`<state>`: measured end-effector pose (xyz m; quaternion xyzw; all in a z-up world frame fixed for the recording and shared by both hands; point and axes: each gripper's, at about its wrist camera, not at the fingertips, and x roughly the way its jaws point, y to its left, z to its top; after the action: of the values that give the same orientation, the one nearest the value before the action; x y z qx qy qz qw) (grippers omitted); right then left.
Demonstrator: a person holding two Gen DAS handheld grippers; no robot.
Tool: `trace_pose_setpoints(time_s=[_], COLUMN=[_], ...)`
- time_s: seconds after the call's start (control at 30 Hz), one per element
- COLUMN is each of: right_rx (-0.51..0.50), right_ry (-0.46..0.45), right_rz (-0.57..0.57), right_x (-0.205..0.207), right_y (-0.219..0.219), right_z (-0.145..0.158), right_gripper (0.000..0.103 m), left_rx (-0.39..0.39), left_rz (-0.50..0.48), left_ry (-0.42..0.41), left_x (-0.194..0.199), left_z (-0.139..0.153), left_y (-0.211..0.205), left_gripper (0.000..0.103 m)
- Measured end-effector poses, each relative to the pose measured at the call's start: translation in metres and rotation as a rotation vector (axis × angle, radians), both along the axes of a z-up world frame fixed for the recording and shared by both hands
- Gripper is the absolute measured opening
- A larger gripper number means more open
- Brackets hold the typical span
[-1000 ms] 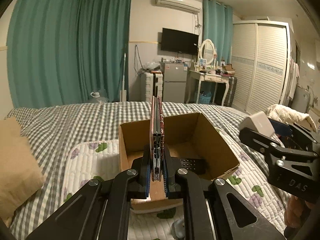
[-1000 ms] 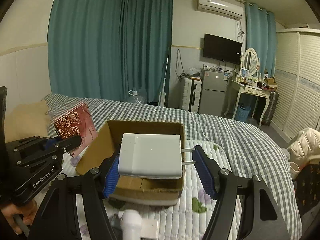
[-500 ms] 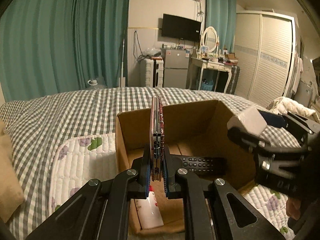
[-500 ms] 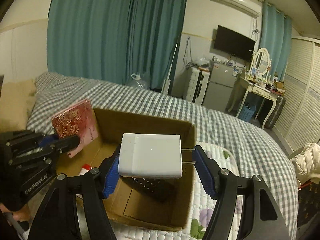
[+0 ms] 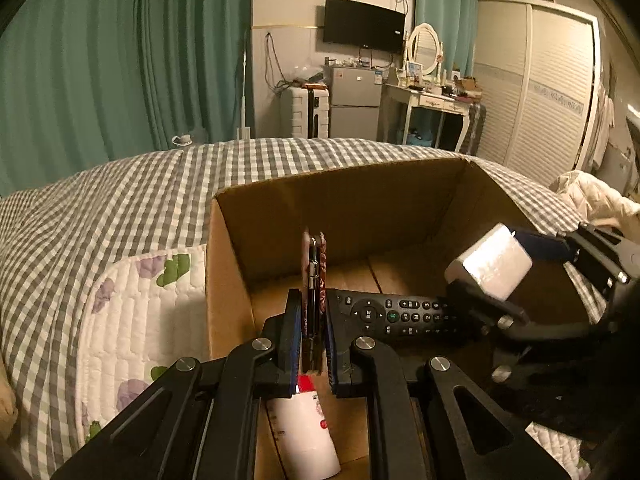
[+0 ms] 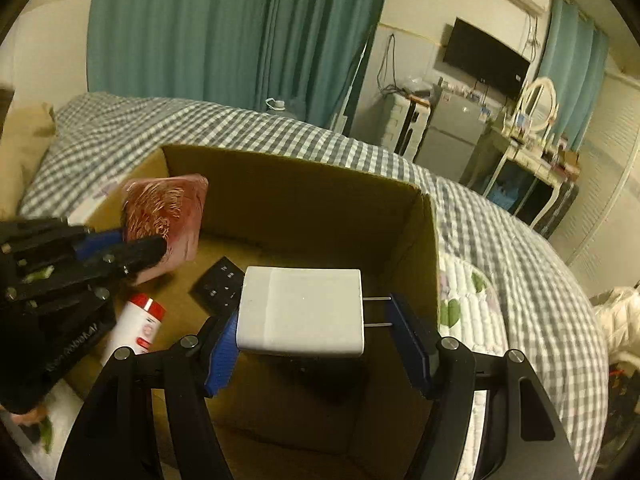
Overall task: Organize rigid objects
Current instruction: 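Lower the card case into the box with the left gripper while the right gripper releases the adapter inside, then move both tools back toward the remaining items beside the box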
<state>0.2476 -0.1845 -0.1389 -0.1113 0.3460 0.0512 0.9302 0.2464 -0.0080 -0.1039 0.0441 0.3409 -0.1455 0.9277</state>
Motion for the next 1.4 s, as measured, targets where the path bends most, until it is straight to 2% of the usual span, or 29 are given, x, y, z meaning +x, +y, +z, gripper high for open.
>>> trace_pose_setpoints(time_s=[0.07, 0.23, 0.3, 0.33, 0.37, 0.4, 0.43, 0.53, 0.6, 0.67, 0.77, 0.83, 1.0, 1.23, 1.4], right_rx=[-0.029, -0.025, -0.011, -0.005, 0.011, 0.011, 0.017, 0.023, 0.033, 0.055, 0.095, 0.104, 0.094, 0.097, 0.092], right_ry=[-0.002, -0.017, -0.037, -0.042, -0.048, -0.048, -0.053, -0.079, -0.095, -0.109, -0.128, -0.146, -0.201, -0.228, -0.251], right_rz=[0.002, 0.002, -0.007, -0.011, -0.018, -0.018, -0.020, -0.034, -0.047, -0.060, -0.076, -0.079, -0.085, -0.087, -0.084], right_x=[0.001, -0.005, -0.010, -0.012, -0.015, -0.015, -0.018, -0.028, -0.034, -0.042, -0.056, -0.065, -0.093, -0.126, -0.148], right_y=[0.002, 0.002, -0.002, -0.003, -0.005, -0.005, -0.007, -0.012, -0.016, -0.021, -0.027, -0.029, -0.031, -0.028, -0.021], right_z=[-0.002, -0.001, 0.004, 0.006, 0.011, 0.011, 0.014, 0.024, 0.031, 0.039, 0.053, 0.062, 0.083, 0.100, 0.109], right_gripper=[0.068, 0.071, 0.074, 0.074, 0.074, 0.074, 0.074, 0.075, 0.075, 0.079, 0.081, 0.081, 0.093, 0.096, 0.098], left_rx=[-0.006, -0.001, -0.007, -0.011, -0.020, -0.025, -0.034, -0.028, -0.020, -0.029, -0.043, -0.042, -0.012, -0.053, -0.051], left_rz=[0.006, 0.010, 0.012, 0.014, 0.015, 0.015, 0.014, 0.010, 0.017, 0.038, 0.068, 0.090, 0.134, 0.167, 0.183], left_ry=[0.006, 0.010, 0.010, 0.007, -0.002, -0.010, -0.028, -0.053, -0.069, -0.089, -0.132, -0.164, -0.219, -0.282, -0.326], left_x=[0.001, 0.001, -0.001, -0.002, -0.005, -0.006, -0.011, -0.018, -0.024, -0.032, -0.044, -0.053, -0.076, -0.108, -0.128], left_z=[0.001, 0.003, 0.005, 0.007, 0.011, 0.012, 0.017, 0.027, 0.035, 0.044, 0.059, 0.069, 0.088, 0.113, 0.130], left_y=[0.000, 0.000, 0.002, 0.003, 0.004, 0.004, 0.005, 0.005, 0.007, 0.011, 0.015, 0.018, 0.022, 0.034, 0.038], left_gripper=[0.011, 0.014, 0.022, 0.032, 0.046, 0.053, 0.058, 0.058, 0.063, 0.082, 0.100, 0.102, 0.103, 0.103, 0.103])
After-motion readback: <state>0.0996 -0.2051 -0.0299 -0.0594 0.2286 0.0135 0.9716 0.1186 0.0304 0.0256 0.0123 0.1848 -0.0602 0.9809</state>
